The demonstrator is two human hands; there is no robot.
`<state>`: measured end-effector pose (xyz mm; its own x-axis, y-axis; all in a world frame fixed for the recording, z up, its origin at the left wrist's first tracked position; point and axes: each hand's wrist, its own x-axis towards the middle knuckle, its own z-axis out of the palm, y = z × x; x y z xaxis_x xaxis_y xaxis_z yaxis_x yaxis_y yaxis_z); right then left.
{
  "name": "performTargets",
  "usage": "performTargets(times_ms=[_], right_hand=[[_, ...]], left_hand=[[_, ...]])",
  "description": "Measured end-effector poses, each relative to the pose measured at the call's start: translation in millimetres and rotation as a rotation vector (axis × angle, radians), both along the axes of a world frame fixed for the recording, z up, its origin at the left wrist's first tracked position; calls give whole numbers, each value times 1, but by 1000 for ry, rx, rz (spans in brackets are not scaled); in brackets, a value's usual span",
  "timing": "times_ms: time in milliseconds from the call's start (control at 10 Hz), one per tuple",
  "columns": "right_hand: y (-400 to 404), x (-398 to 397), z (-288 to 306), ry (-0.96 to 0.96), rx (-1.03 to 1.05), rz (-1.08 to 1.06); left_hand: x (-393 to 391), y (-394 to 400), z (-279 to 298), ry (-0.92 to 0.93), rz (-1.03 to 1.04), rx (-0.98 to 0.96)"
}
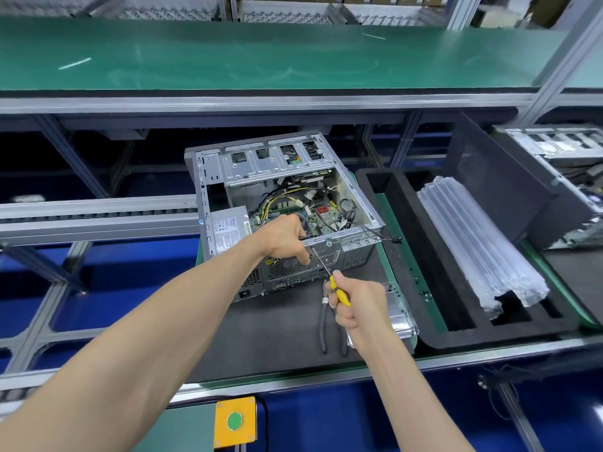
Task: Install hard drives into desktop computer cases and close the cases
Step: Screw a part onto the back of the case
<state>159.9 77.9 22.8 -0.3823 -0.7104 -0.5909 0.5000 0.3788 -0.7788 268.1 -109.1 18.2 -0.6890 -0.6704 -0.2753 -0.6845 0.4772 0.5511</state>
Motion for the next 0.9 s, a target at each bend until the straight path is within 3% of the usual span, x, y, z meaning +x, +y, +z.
performTargets(times_ms=[100,200,300,400,500,600,700,800,900], right_hand=[[8,3,-6,1186,25,213],[14,10,-16,1853,-127,299],[6,10,-13,1043,-14,171],[2,5,-6,-159,-24,-74],[3,4,-6,256,-30,53],[9,4,-13,1469,-25,260],[10,9,-18,1708,-94,305],[1,4,-12,490,-20,52],[-1,0,-8,-72,-12,-25]], left_hand=[[0,2,2,-13,-6,-15],[0,2,1,-21,5,-19],[0,1,1,-28,4,-11],[1,1,1,-28,9,-9],[1,2,2,-30,9,-7],[1,3,3,-36,3,6],[0,2,2,-39,10,6],[0,1,1,-39,6,2],[0,0,-1,-20,5,10]])
